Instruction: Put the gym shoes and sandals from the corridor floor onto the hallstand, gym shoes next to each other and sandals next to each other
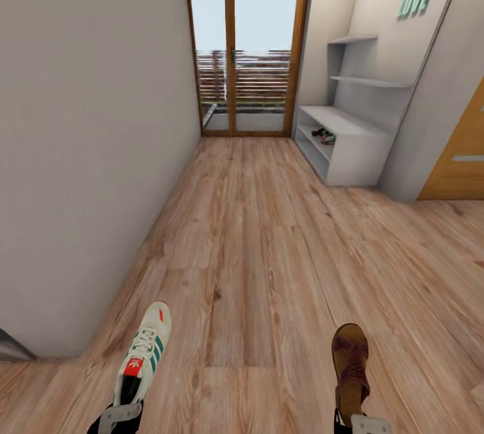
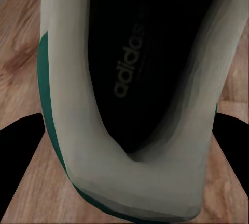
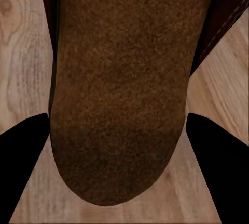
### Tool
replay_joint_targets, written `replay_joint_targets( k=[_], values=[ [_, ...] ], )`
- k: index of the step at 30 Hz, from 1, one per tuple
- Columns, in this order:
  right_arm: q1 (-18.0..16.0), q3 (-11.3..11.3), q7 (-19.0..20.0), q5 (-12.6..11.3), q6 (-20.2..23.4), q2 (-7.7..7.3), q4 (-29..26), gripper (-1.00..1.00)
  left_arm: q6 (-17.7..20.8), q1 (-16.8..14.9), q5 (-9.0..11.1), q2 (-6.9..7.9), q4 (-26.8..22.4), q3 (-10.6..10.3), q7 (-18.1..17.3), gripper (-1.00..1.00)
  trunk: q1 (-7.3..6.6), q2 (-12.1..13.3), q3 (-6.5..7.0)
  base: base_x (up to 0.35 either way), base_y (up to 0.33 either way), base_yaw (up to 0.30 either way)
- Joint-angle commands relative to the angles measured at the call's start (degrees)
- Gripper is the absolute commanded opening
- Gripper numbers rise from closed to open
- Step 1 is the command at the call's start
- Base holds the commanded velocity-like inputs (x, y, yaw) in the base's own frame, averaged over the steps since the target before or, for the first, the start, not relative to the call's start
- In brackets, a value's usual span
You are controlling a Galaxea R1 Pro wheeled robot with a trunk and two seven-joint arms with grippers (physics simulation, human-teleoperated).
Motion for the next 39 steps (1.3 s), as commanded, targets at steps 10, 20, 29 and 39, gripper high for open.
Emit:
replay_joint_targets(
  k=[10, 20, 29, 39],
  values=[
    [0.0, 0.1, -0.5, 0.6, 0.0, -0.12, 0.0, -1.00, -0.2, 0.0, -0.5, -0.03, 0.0, 0.5, -0.3, -1.00, 0.02, 0.0, -0.05, 0.328, 0.000, 0.000],
    [0.0, 0.1, -0.5, 0.7, 0.0, -0.14, 0.0, -1.00, -0.2, 0.0, -0.5, -0.03, 0.0, 0.5, -0.3, -1.00, 0.02, 0.0, -0.05, 0.328, 0.000, 0.000],
    [0.0, 0.1, -0.5, 0.7, 0.0, -0.14, 0.0, -1.00, -0.2, 0.0, -0.5, -0.03, 0.0, 0.5, -0.3, -1.00, 0.02, 0.0, -0.05, 0.328, 0.000, 0.000],
    [0.0, 0.1, -0.5, 0.7, 0.0, -0.14, 0.1, -1.00, -0.2, 0.0, -0.5, -0.03, 0.0, 0.5, -0.3, -1.00, 0.02, 0.0, -0.05, 0.328, 0.000, 0.000]
  ],
)
